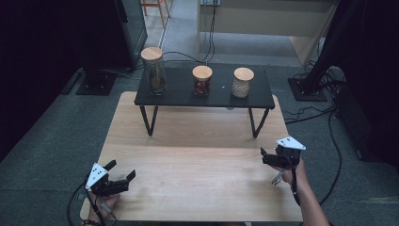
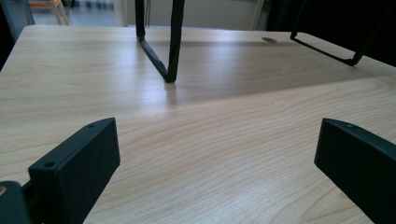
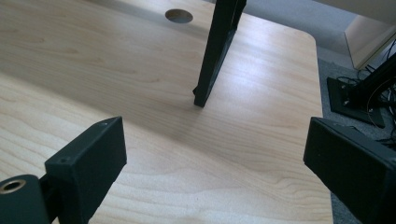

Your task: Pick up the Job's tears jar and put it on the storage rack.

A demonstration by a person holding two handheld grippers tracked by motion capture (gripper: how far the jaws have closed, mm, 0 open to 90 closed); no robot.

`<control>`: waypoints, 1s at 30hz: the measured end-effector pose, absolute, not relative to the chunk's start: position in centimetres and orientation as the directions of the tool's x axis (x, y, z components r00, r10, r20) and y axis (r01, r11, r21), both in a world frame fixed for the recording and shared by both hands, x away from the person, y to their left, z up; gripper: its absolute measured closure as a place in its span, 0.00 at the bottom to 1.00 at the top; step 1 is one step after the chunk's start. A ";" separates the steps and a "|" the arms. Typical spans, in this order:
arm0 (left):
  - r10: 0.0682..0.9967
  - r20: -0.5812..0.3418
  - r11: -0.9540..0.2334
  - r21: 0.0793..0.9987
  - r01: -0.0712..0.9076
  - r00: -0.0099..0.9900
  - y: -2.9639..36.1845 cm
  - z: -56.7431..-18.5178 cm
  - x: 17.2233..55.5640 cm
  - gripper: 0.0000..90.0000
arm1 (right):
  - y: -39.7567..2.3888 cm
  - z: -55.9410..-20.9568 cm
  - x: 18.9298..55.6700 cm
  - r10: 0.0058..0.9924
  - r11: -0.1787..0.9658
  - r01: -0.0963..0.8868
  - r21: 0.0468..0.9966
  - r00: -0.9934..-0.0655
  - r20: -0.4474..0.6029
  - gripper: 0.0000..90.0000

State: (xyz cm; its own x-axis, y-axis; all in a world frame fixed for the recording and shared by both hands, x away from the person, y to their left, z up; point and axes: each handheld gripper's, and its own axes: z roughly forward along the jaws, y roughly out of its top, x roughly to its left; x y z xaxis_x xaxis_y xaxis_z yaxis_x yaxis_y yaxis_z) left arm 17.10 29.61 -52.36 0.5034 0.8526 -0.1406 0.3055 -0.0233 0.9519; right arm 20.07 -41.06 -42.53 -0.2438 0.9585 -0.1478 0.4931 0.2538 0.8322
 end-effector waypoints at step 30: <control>0.853 -0.133 -0.039 0.948 0.317 0.504 29.4 -52.1 17.3 0.00 | -41.7 -46.6 18.9 0.963 0.238 0.538 0.809 -0.238 -0.125 0.06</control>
